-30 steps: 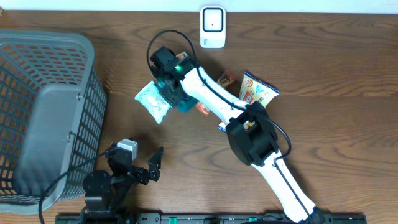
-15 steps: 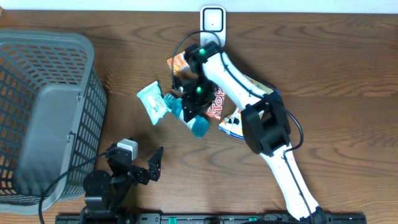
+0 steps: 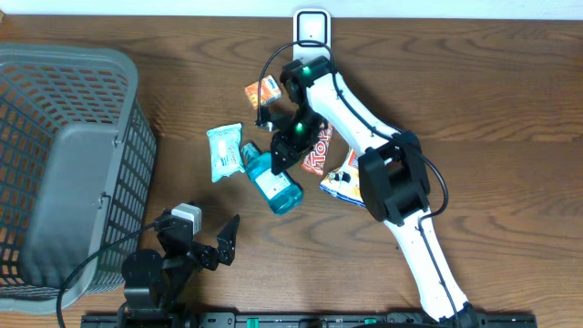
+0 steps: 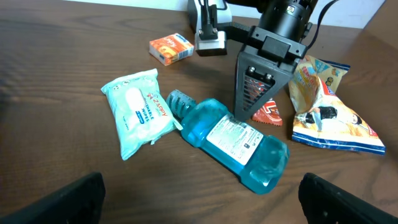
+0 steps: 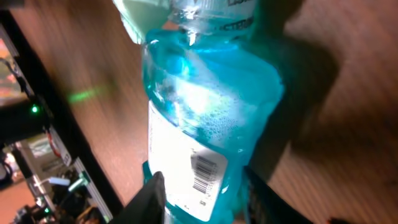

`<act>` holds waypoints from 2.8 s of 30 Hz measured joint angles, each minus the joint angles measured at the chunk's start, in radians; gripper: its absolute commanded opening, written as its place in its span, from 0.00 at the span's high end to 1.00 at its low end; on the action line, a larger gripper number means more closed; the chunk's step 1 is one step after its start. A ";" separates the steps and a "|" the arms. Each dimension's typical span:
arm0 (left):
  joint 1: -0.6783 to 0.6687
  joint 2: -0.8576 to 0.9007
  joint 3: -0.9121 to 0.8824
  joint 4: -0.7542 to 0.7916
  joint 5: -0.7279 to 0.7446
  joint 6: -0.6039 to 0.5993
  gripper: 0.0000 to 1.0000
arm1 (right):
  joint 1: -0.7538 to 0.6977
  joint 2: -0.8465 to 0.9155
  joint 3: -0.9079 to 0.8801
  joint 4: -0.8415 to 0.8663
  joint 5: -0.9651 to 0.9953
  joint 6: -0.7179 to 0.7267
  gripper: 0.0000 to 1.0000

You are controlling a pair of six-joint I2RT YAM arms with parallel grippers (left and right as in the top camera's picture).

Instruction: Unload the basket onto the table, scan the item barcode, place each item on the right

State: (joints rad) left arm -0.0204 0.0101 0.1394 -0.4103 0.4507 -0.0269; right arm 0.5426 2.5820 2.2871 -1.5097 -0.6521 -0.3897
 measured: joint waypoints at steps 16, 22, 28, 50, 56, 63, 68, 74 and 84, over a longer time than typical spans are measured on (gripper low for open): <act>0.000 0.000 0.000 0.000 0.000 0.000 0.00 | 0.013 -0.072 0.153 0.024 0.163 0.111 0.01; 0.000 0.000 0.000 0.000 0.000 0.000 0.01 | 0.040 -0.048 0.145 0.148 0.178 0.125 0.01; 0.000 0.000 0.000 0.000 0.000 0.000 0.01 | 0.083 0.010 0.143 0.247 0.179 0.125 0.03; 0.000 0.000 0.000 0.000 0.000 0.000 0.01 | 0.153 0.078 0.154 0.309 0.366 0.252 0.75; 0.000 0.000 0.000 0.000 0.000 0.000 0.01 | 0.187 0.075 0.159 0.328 0.502 0.383 0.89; 0.000 0.000 0.000 0.000 0.000 0.000 0.01 | 0.205 0.073 0.166 0.322 0.610 0.469 0.94; 0.000 0.000 0.000 0.000 0.000 0.000 0.01 | 0.192 0.060 0.165 0.317 0.653 0.506 0.93; 0.000 0.000 0.000 0.000 0.000 0.000 0.00 | 0.174 0.012 0.153 0.319 0.681 0.520 0.93; 0.000 0.000 0.000 0.000 0.000 0.000 0.01 | 0.168 -0.173 0.152 0.346 0.694 0.547 0.98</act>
State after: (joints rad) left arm -0.0204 0.0105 0.1394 -0.4107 0.4507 -0.0269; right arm 0.7109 2.4088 2.4390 -1.1633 0.0418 0.1574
